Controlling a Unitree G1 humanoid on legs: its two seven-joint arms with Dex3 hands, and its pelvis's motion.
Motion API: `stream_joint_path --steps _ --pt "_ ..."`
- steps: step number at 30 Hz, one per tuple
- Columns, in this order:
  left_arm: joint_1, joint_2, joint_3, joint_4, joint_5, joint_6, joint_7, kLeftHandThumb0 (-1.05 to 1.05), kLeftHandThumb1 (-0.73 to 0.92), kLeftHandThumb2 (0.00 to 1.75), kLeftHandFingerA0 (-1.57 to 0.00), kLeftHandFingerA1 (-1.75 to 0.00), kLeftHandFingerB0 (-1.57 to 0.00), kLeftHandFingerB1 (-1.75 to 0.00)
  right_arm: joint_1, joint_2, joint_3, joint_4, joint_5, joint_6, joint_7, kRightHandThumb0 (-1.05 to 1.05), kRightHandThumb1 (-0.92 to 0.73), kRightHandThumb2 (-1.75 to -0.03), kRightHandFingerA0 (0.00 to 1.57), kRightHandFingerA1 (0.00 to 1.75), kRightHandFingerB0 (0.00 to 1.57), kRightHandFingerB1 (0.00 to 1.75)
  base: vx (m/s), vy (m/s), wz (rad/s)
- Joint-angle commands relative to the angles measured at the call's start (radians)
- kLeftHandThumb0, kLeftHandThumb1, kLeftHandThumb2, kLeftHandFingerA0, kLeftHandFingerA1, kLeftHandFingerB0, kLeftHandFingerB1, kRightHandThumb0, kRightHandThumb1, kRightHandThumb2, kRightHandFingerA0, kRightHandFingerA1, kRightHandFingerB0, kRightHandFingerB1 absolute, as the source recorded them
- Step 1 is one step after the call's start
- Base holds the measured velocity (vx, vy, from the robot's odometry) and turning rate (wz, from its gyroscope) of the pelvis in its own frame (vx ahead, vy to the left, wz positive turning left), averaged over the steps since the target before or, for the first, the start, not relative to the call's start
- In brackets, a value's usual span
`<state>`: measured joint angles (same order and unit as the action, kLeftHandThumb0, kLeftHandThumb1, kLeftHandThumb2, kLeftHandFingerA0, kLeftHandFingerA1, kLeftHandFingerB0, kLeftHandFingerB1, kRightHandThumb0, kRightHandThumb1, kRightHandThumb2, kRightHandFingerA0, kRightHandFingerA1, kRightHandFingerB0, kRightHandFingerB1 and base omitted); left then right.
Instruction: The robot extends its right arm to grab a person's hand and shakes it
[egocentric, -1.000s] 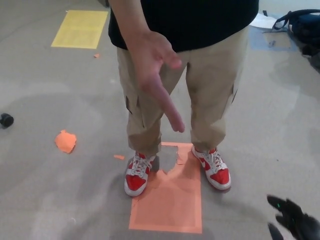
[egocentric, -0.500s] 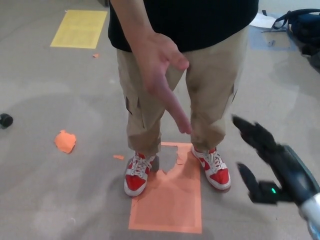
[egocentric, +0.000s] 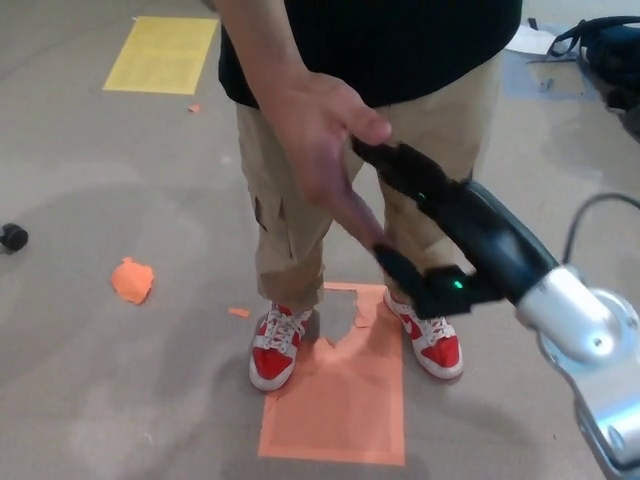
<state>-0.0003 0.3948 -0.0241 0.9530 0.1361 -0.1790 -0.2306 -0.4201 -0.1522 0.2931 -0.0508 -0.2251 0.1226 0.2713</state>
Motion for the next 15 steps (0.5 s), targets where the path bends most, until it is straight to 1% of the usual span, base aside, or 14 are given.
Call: stream_joint_path --steps 1,2,4,5,9,11,12,13,14,15 --pt "0.006 0.038 -0.004 -0.017 0.020 -0.017 0.017 -0.33 0.62 1.14 0.00 -0.47 0.00 -0.47 -0.191 0.016 0.093 0.076 -0.084 0.315 0.112 -0.94 -0.68 -1.09 0.00 0.18 0.00 0.18 0.00 0.000 0.00" --pt "0.005 0.038 -0.005 -0.018 0.021 -0.013 0.016 -0.33 0.62 1.14 0.00 -0.47 0.00 -0.47 -0.201 0.020 0.098 0.087 -0.085 0.323 0.110 -0.98 -0.67 -0.90 0.00 0.10 0.00 0.11 0.00 0.000 0.00" --pt "0.008 0.035 0.002 -0.021 0.008 -0.020 0.003 -0.33 0.62 1.15 0.00 -0.47 0.00 -0.48 -0.218 0.032 0.105 0.113 -0.082 0.332 0.104 -0.98 -0.66 -0.90 0.00 0.12 0.00 0.11 0.00 0.000 0.00" --pt "0.013 0.030 0.015 -0.025 -0.012 -0.025 -0.014 -0.33 0.63 1.14 0.00 -0.47 0.00 -0.48 -0.235 0.046 0.111 0.140 -0.082 0.340 0.098 -0.94 -0.65 -1.06 0.00 0.18 0.00 0.17 0.00 0.000 0.00" --pt "0.031 0.024 0.030 -0.043 -0.028 -0.036 -0.017 -0.32 0.64 1.15 0.00 -0.48 0.00 -0.48 -0.276 0.072 0.131 0.214 -0.085 0.368 0.094 -0.94 -0.67 -1.06 0.00 0.15 0.00 0.15 0.00 0.000 0.00" --pt "0.032 0.031 0.023 -0.040 -0.015 -0.049 -0.016 -0.33 0.63 1.15 0.00 -0.47 0.00 -0.48 -0.304 0.081 0.145 0.260 -0.097 0.370 0.090 -0.92 -0.65 -1.04 0.00 0.17 0.00 0.17 0.00 0.000 0.00" --pt "0.040 0.030 0.027 -0.056 -0.018 -0.042 -0.014 -0.33 0.62 1.14 0.00 -0.47 0.00 -0.48 -0.329 0.087 0.164 0.304 -0.116 0.366 0.085 -0.95 -0.65 -0.87 0.00 0.09 0.00 0.13 0.00 0.000 0.00" --pt "0.045 0.029 0.030 -0.065 -0.018 -0.037 -0.014 -0.69 0.92 0.72 -0.15 -0.31 -0.09 -0.28 -0.349 0.091 0.179 0.336 -0.128 0.364 0.082 -0.93 -0.68 -1.08 0.00 0.16 0.00 0.18 0.00 0.000 0.00" --pt "0.046 0.029 0.030 -0.068 -0.017 -0.035 -0.015 -0.69 0.92 0.72 -0.15 -0.31 -0.09 -0.28 -0.360 0.092 0.187 0.354 -0.133 0.363 0.081 -0.93 -0.68 -1.08 0.00 0.16 0.00 0.18 0.00 0.000 0.00" --pt "0.047 0.029 0.031 -0.067 -0.016 -0.044 -0.017 -0.70 0.74 1.03 -0.09 -0.44 -0.01 -0.37 -0.379 0.101 0.194 0.386 -0.137 0.369 0.076 -0.92 -0.67 -1.08 0.00 0.17 0.00 0.18 0.00 0.000 0.00"
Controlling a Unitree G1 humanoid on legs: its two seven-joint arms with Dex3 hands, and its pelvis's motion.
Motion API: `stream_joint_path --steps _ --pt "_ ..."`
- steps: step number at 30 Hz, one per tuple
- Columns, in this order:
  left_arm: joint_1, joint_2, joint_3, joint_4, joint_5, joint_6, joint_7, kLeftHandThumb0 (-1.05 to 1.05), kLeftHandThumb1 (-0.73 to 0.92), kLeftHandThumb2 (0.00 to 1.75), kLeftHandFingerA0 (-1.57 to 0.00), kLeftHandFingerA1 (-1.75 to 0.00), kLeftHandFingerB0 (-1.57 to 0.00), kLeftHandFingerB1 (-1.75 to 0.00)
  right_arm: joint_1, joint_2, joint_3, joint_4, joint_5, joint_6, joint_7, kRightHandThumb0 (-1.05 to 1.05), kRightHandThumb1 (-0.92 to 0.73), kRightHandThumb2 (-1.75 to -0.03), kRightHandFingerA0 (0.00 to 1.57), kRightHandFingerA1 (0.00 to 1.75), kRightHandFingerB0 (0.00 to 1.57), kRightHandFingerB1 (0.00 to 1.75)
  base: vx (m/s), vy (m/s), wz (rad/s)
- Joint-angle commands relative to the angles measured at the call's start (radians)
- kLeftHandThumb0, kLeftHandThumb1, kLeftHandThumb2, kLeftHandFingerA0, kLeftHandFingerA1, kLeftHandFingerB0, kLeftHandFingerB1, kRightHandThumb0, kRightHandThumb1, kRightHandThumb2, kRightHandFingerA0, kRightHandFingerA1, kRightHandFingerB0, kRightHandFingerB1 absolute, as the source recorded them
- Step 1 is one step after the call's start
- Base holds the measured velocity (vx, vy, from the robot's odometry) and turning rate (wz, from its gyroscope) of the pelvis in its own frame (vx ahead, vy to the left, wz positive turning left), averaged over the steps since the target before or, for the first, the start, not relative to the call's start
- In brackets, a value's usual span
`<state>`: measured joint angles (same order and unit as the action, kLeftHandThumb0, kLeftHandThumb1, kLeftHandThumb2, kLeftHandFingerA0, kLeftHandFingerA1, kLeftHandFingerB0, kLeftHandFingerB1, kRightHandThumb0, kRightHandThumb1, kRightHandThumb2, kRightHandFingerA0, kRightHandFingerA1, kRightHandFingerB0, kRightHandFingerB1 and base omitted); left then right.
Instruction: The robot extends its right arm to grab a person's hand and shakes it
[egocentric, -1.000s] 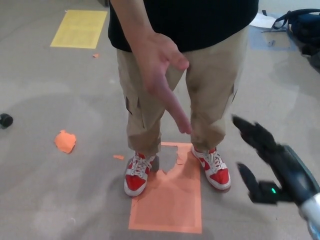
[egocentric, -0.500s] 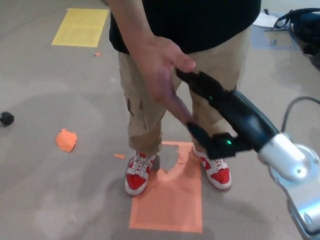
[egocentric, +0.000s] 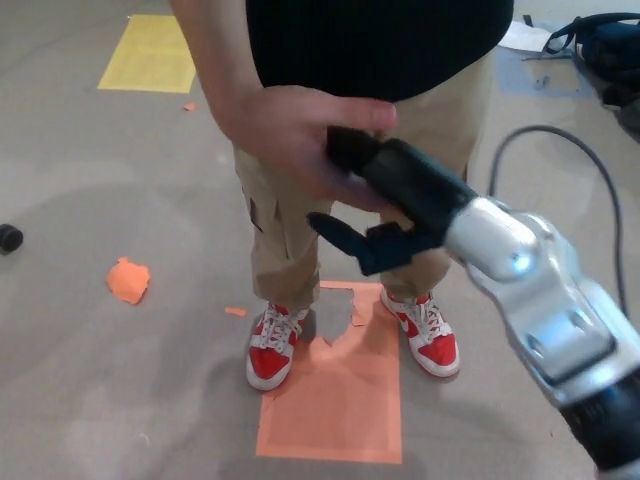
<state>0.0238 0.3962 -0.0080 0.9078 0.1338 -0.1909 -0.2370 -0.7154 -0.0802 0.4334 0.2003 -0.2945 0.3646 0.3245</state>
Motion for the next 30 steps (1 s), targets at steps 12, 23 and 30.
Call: stream_joint_path --steps 12,23,30 --pt "0.022 0.024 0.036 -0.035 -0.022 -0.022 -0.024 -0.32 0.63 1.15 0.00 -0.48 0.00 -0.47 -0.229 0.112 0.102 0.499 -0.133 0.089 -0.087 -0.93 -0.61 -1.04 0.00 0.17 0.00 0.19 0.00 0.000 0.00" --pt "0.036 0.033 0.019 -0.059 0.008 -0.004 -0.013 -0.33 0.63 1.15 0.00 -0.48 0.00 -0.47 -0.255 0.194 0.083 0.799 -0.187 0.030 -0.385 -0.74 -0.46 -0.97 0.60 0.69 0.18 0.48 0.00 0.000 0.00" --pt "0.006 0.032 0.030 -0.065 -0.002 0.004 -0.010 -0.33 0.63 1.15 0.00 -0.47 0.00 -0.47 -0.267 0.158 0.070 0.457 -0.253 0.126 -0.380 -0.90 -0.59 -0.94 0.33 0.52 0.14 0.44 0.00 0.000 0.00"
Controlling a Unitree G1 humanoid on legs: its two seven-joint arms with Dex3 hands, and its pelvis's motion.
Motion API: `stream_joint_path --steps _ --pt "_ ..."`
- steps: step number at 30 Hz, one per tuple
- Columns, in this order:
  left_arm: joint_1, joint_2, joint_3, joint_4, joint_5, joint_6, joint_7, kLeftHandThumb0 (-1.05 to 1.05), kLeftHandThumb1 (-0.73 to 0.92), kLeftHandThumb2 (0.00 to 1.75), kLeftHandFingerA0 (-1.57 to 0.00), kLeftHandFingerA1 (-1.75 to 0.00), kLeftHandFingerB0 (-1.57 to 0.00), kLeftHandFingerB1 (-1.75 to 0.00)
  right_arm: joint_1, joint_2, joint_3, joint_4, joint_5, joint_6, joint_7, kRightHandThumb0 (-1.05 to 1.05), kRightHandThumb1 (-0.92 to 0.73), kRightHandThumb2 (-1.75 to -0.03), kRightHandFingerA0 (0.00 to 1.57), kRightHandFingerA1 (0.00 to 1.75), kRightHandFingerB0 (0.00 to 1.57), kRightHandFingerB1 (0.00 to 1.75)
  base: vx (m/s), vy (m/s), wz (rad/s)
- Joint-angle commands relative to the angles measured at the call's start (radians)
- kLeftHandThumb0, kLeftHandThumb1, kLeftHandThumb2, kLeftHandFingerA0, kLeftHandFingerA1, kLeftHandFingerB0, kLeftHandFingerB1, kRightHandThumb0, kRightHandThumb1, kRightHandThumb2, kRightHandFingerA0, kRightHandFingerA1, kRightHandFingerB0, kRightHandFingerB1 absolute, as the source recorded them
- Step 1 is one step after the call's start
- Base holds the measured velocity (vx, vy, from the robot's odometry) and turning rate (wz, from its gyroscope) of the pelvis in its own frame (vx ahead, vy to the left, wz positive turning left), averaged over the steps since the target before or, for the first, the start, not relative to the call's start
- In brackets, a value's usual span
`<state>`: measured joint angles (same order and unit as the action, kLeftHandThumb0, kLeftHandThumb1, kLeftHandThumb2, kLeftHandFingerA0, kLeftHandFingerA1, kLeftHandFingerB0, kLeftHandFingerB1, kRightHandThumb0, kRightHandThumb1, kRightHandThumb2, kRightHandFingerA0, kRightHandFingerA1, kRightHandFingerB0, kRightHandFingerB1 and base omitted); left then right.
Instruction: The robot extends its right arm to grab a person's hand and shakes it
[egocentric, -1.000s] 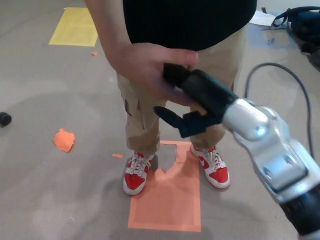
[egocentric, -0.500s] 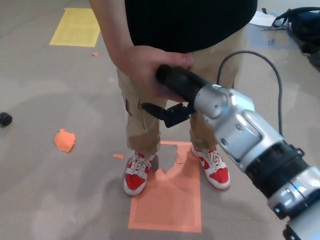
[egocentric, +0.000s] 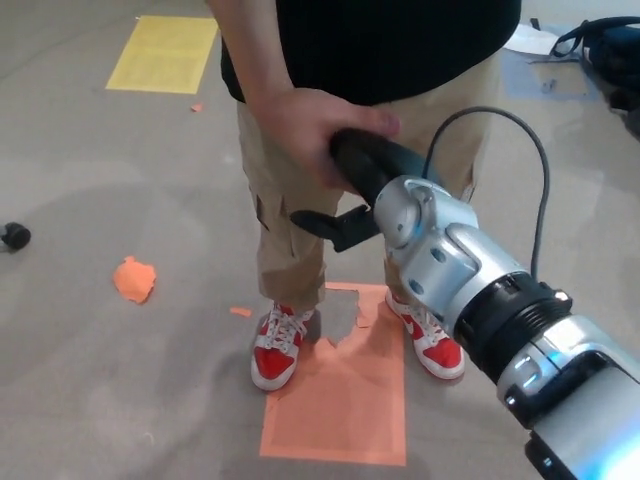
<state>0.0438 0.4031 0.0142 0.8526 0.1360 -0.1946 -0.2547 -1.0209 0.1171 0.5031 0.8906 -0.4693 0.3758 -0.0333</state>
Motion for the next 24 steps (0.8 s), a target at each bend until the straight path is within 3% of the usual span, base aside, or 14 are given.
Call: stream_joint_path --steps 1,6,7,9,11,12,13,14,17,18,19,20,23,24 --pt "-0.016 0.020 0.022 0.001 -0.026 -0.020 -0.005 -0.31 0.67 1.17 0.00 -0.47 0.00 -0.47 0.036 -0.060 -0.016 -0.408 -0.097 0.167 0.021 -0.91 -0.75 -0.63 0.49 0.45 0.19 0.35 0.00 0.000 0.00" --pt "-0.040 0.019 0.028 0.051 -0.032 -0.007 -0.013 -0.66 0.76 1.06 -0.03 -0.37 -0.03 -0.33 0.016 -0.097 -0.063 -0.774 -0.126 0.276 0.126 -0.85 -0.57 -0.92 0.49 0.59 0.15 0.44 0.00 0.000 0.00" --pt "-0.043 0.023 0.019 0.057 -0.020 -0.005 -0.010 -0.67 0.76 1.08 -0.03 -0.36 -0.03 -0.32 0.015 -0.104 -0.066 -0.797 -0.129 0.283 0.134 -0.87 -0.58 -0.92 0.79 1.01 0.14 0.44 0.00 0.000 0.00" --pt "-0.036 0.022 0.026 0.056 -0.029 -0.013 -0.016 -0.67 0.75 1.06 -0.03 -0.37 -0.03 -0.33 0.018 -0.115 -0.063 -0.802 -0.130 0.284 0.142 -0.86 -0.57 -0.92 0.77 0.77 0.17 0.45 0.00 0.000 0.00" --pt "-0.027 0.021 0.028 0.045 -0.031 -0.018 -0.011 -0.33 0.63 1.14 0.00 -0.48 0.00 -0.47 0.028 -0.120 -0.063 -0.771 -0.122 0.276 0.131 -0.82 -0.70 -0.61 0.69 0.51 0.25 0.37 0.00 0.000 0.00" --pt "-0.019 0.022 0.029 0.029 -0.031 -0.021 -0.011 -0.59 0.92 0.69 -0.21 -0.32 -0.18 -0.31 0.043 -0.115 -0.066 -0.708 -0.106 0.261 0.107 -0.90 -0.59 -0.92 0.66 0.66 0.24 0.47 0.00 0.000 0.00" --pt "-0.017 0.023 0.029 0.026 -0.030 -0.030 -0.010 -0.59 0.92 0.69 -0.21 -0.32 -0.18 -0.31 0.056 -0.111 -0.069 -0.663 -0.092 0.246 0.091 -0.90 -0.59 -0.92 0.66 0.66 0.24 0.47 0.00 0.000 0.00" --pt "-0.018 0.024 0.027 0.027 -0.025 -0.038 -0.009 -0.59 0.92 0.70 -0.22 -0.32 -0.18 -0.31 0.062 -0.108 -0.070 -0.638 -0.085 0.239 0.084 -0.83 -0.68 -0.61 0.77 0.63 0.27 0.37 0.00 0.000 0.00" --pt "-0.029 0.022 0.024 0.019 -0.018 -0.008 -0.007 -0.66 0.92 0.73 -0.14 -0.32 -0.09 -0.26 0.061 -0.089 -0.055 -0.441 -0.083 0.192 0.034 -0.81 -0.53 -0.89 0.66 0.62 0.38 0.51 0.00 0.000 0.00" --pt "-0.034 0.021 0.024 0.029 -0.018 -0.009 -0.006 -0.68 0.75 1.04 -0.09 -0.44 0.00 -0.35 0.061 -0.077 -0.054 -0.360 -0.084 0.154 -0.006 -0.75 -0.62 -0.59 0.77 0.55 0.51 0.43 0.00 0.000 0.00" --pt "-0.036 0.017 0.029 0.042 -0.023 -0.023 -0.007 -0.33 0.63 1.15 0.00 -0.48 0.00 -0.47 0.060 -0.050 -0.040 -0.188 -0.094 0.099 -0.087 -0.75 -0.47 -0.82 0.71 0.62 0.45 0.52 0.00 0.000 0.00" --pt "-0.034 0.014 0.032 0.038 -0.027 -0.018 -0.007 -0.70 0.75 1.05 -0.12 -0.45 0.00 -0.38 0.061 -0.033 -0.037 -0.096 -0.096 0.071 -0.131 -0.68 -0.43 -0.80 0.61 0.59 0.38 0.48 0.00 0.000 0.00" --pt "-0.034 0.012 0.039 0.045 -0.036 -0.028 -0.011 -0.69 0.74 1.03 -0.10 -0.44 -0.01 -0.37 0.066 -0.014 -0.033 0.017 -0.095 0.029 -0.183 -0.72 -0.46 -0.78 0.69 0.62 0.36 0.47 0.00 0.000 0.00" --pt "-0.037 0.010 0.043 0.050 -0.043 -0.037 -0.019 -0.68 0.74 1.03 -0.10 -0.44 0.00 -0.37 0.075 -0.009 -0.035 0.061 -0.091 0.001 -0.209 -0.61 -0.51 -0.56 0.83 0.61 0.40 0.39 0.00 0.000 0.00"
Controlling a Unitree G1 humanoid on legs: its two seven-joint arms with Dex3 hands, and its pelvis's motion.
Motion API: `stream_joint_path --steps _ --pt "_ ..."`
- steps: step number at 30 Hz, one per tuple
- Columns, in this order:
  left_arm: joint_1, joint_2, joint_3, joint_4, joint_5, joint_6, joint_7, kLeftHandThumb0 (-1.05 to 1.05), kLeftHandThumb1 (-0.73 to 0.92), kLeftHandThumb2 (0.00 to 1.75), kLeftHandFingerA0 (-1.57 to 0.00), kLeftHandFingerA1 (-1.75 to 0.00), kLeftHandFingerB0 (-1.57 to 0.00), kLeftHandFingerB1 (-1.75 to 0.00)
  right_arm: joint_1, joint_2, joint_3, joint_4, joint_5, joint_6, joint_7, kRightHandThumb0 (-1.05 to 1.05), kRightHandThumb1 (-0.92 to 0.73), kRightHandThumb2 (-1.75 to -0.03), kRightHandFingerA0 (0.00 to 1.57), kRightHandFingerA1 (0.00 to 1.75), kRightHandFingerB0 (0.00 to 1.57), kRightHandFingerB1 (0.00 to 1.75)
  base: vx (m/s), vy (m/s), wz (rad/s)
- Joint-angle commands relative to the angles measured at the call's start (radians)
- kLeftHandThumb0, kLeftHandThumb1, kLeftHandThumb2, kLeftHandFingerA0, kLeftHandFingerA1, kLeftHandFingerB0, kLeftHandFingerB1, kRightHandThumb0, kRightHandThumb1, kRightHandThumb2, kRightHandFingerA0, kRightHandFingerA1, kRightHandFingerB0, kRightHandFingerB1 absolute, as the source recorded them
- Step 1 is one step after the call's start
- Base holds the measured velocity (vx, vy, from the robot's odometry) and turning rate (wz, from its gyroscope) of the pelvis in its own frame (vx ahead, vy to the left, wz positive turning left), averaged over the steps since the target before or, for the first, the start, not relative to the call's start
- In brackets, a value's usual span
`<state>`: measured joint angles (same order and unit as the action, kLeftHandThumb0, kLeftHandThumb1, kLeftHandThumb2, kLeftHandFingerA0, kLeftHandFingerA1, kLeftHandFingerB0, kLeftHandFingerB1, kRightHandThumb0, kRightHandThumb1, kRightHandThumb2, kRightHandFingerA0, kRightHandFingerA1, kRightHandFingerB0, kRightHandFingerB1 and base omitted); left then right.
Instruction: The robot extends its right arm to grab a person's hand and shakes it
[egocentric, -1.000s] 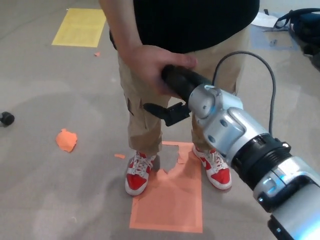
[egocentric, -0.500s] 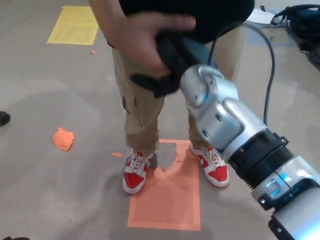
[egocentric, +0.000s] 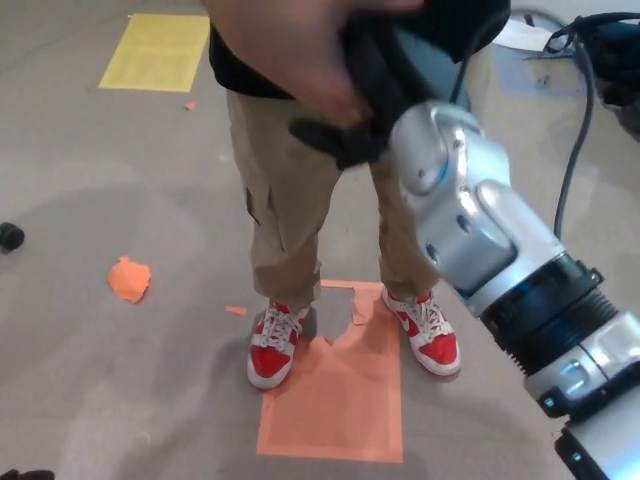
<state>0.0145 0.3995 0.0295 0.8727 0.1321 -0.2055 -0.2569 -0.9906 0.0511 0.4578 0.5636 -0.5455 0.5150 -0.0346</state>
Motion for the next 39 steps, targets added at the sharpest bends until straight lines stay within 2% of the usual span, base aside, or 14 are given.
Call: stream_joint_path --steps 1,4,5,7,15,17,18,19,22,25,26,29,34,39 --pt "-0.013 0.017 0.023 0.037 -0.034 -0.023 -0.021 -0.68 0.75 1.06 -0.05 -0.42 -0.03 -0.37 0.061 0.063 0.024 0.457 -0.024 -0.154 -0.227 -0.58 -0.42 -0.80 0.90 0.72 0.49 0.55 0.00 0.000 0.00" --pt "-0.013 0.019 0.020 0.031 -0.031 -0.026 -0.024 -0.67 0.76 1.05 -0.05 -0.42 -0.03 -0.36 0.077 0.063 0.057 0.539 -0.048 -0.183 -0.256 -0.40 -0.53 -0.56 0.92 0.65 0.75 0.52 0.00 0.000 0.00" --pt "-0.011 0.018 0.022 0.024 -0.030 -0.018 -0.013 -0.33 0.62 1.15 0.00 -0.48 0.00 -0.47 0.083 0.064 0.060 0.557 -0.051 -0.199 -0.281 -0.30 -0.54 -0.56 0.93 0.85 0.79 0.58 0.00 0.000 0.00" --pt "-0.013 0.021 0.021 0.025 -0.028 -0.018 -0.015 -0.68 0.75 1.04 -0.09 -0.44 0.00 -0.37 0.084 0.066 0.064 0.585 -0.055 -0.219 -0.314 -0.27 -0.54 -0.56 0.94 0.90 0.77 0.57 0.00 0.000 0.00" --pt "-0.004 0.023 0.026 0.026 -0.033 -0.025 -0.031 -0.66 0.76 1.05 -0.04 -0.41 -0.03 -0.37 0.012 0.065 0.037 0.595 -0.040 -0.286 -0.430 -0.35 -0.60 -0.58 0.86 1.17 0.76 0.54 0.00 0.000 0.00" --pt "-0.003 0.022 0.025 0.027 -0.027 -0.020 -0.024 -0.32 0.64 1.15 0.00 -0.48 0.00 -0.47 -0.024 0.068 0.036 0.593 -0.044 -0.271 -0.430 -0.35 -0.60 -0.58 0.84 1.18 0.76 0.54 0.00 0.000 0.00" --pt "-0.005 0.021 0.028 0.031 -0.029 -0.006 -0.026 -0.69 0.74 1.04 -0.11 -0.45 -0.02 -0.40 -0.037 0.066 0.037 0.585 -0.052 -0.283 -0.466 -0.34 -0.58 -0.58 0.86 1.24 0.77 0.64 0.00 0.000 0.00" --pt "-0.006 0.023 0.022 0.031 -0.019 0.007 -0.017 -0.33 0.60 1.14 0.00 -0.47 0.00 -0.47 -0.056 0.062 0.039 0.570 -0.059 -0.283 -0.478 -0.35 -0.60 -0.58 0.85 1.19 0.74 0.67 0.00 0.000 0.00" --pt "0.005 0.028 0.005 0.021 0.007 0.020 0.012 -0.33 0.61 1.14 0.00 -0.48 0.00 -0.47 -0.094 0.051 0.034 0.524 -0.070 -0.276 -0.495 -0.24 -0.57 -0.59 0.81 1.40 0.72 0.84 0.00 0.000 0.00" --pt "0.007 0.023 0.020 0.036 -0.022 -0.004 -0.013 -0.65 0.92 0.72 -0.14 -0.32 -0.10 -0.30 -0.119 0.040 0.018 0.462 -0.067 -0.261 -0.496 -0.24 -0.58 -0.60 0.81 1.53 0.71 0.81 0.00 0.000 0.00" --pt "0.005 0.025 0.020 0.039 -0.023 -0.021 -0.015 -0.32 0.64 1.16 0.00 -0.47 0.00 -0.47 -0.135 0.026 0.006 0.421 -0.066 -0.264 -0.495 -0.20 -0.59 -0.60 0.81 1.56 0.70 0.76 0.00 0.000 0.00" --pt "0.009 0.028 0.020 0.038 -0.024 -0.052 -0.018 -0.31 0.66 1.17 0.00 -0.47 0.00 -0.47 -0.136 0.005 -0.018 0.337 -0.066 -0.278 -0.505 -0.27 -0.52 -0.63 0.84 1.50 0.70 1.00 0.00 0.000 0.00" --pt "0.013 0.029 0.012 0.010 -0.015 -0.013 -0.006 -0.32 0.65 1.16 0.00 -0.47 0.00 -0.47 -0.105 -0.026 -0.043 0.176 -0.085 -0.283 -0.514 -0.23 -0.55 -0.58 0.85 1.45 0.77 0.62 0.00 0.000 0.00" --pt "0.019 0.031 0.010 0.017 -0.019 -0.026 -0.017 -0.32 0.65 1.16 0.00 -0.47 0.00 -0.47 -0.076 -0.018 -0.056 0.191 -0.081 -0.283 -0.508 -0.20 -0.52 -0.58 0.89 1.43 0.81 0.80 0.00 0.000 0.00"
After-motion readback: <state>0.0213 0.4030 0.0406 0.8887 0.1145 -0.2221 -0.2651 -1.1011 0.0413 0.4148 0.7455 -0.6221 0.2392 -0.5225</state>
